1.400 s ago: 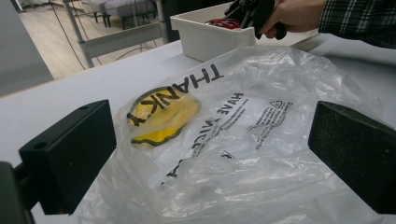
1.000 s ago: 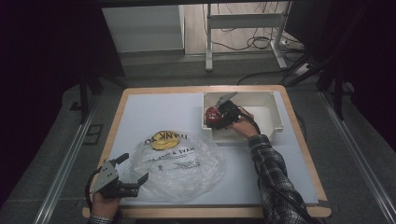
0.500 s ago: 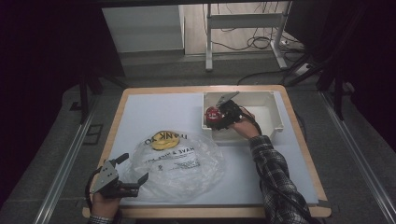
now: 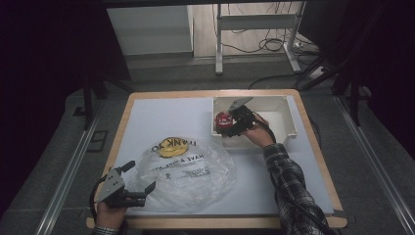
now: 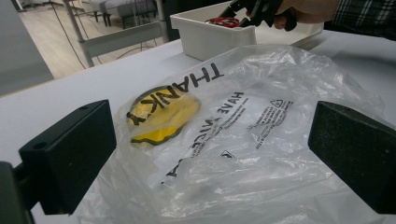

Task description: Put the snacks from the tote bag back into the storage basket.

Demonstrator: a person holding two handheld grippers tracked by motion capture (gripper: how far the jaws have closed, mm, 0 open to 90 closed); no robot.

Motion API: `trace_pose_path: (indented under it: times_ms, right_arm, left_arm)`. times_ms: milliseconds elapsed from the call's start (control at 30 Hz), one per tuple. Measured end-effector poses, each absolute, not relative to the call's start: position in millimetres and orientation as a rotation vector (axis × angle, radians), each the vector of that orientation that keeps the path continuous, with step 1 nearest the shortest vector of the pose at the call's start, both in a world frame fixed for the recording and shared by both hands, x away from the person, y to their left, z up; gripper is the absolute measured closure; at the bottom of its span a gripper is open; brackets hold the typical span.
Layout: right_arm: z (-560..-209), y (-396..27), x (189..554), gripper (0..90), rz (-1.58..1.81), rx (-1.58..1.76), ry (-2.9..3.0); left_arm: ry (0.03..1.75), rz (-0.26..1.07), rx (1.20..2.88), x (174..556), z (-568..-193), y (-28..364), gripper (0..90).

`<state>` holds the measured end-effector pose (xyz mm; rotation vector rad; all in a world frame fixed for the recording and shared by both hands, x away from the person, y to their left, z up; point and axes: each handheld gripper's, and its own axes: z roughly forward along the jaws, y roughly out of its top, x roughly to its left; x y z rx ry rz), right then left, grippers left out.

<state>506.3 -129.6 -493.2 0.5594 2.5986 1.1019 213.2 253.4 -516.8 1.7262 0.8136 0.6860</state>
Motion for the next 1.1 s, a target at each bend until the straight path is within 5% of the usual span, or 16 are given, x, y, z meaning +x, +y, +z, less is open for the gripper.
trace_pose_path:
  times_ms: [1100]
  right_arm:
    - [-476, -150, 484, 3.6, 1.153, 0.622, 2.502]
  left_arm:
    - [0.812, 0.688, 1.729, 213, -517, 253, 1.0]
